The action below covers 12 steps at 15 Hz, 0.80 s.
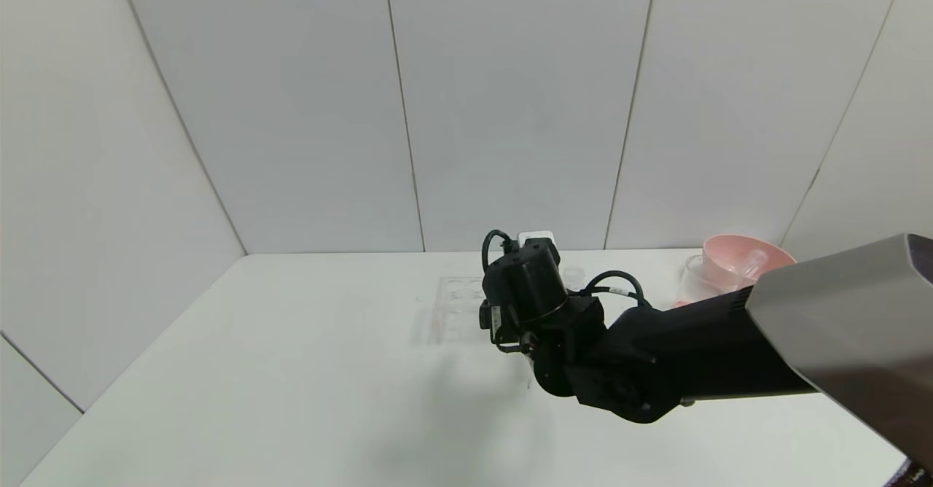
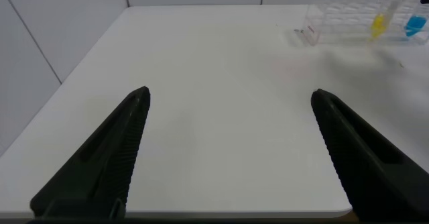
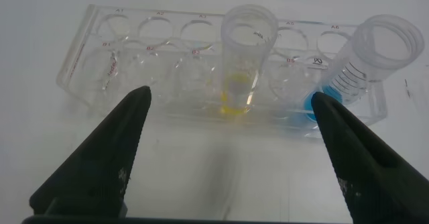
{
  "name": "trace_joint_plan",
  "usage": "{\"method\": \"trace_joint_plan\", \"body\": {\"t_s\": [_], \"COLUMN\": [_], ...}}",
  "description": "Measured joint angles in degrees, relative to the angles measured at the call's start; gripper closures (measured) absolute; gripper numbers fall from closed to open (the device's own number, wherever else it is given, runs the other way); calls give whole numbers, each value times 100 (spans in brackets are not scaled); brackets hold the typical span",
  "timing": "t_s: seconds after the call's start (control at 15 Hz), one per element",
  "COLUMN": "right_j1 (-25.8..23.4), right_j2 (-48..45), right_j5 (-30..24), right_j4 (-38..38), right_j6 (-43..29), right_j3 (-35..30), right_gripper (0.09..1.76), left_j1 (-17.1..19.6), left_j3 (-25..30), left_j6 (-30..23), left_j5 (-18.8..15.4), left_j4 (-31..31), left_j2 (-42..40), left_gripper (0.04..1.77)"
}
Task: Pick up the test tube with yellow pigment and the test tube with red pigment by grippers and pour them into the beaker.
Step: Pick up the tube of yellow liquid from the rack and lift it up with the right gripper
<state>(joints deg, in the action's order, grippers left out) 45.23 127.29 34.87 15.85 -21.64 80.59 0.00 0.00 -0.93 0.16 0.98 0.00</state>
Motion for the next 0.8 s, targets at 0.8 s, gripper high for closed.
{"method": "trace_joint_plan", "body": {"t_s": [0.8], "right_j1": [-361], "right_j2": [824], "right_j5": [-11], "right_j4": [-17], "right_j6": [152], "right_j3": [1097], "right_gripper": [14], "left_j1": [0], "left_j3": [0], "left_j6": [-2], "left_j5": [0], "left_j4": [0], "left_j2": [0], "left_gripper": [9]}}
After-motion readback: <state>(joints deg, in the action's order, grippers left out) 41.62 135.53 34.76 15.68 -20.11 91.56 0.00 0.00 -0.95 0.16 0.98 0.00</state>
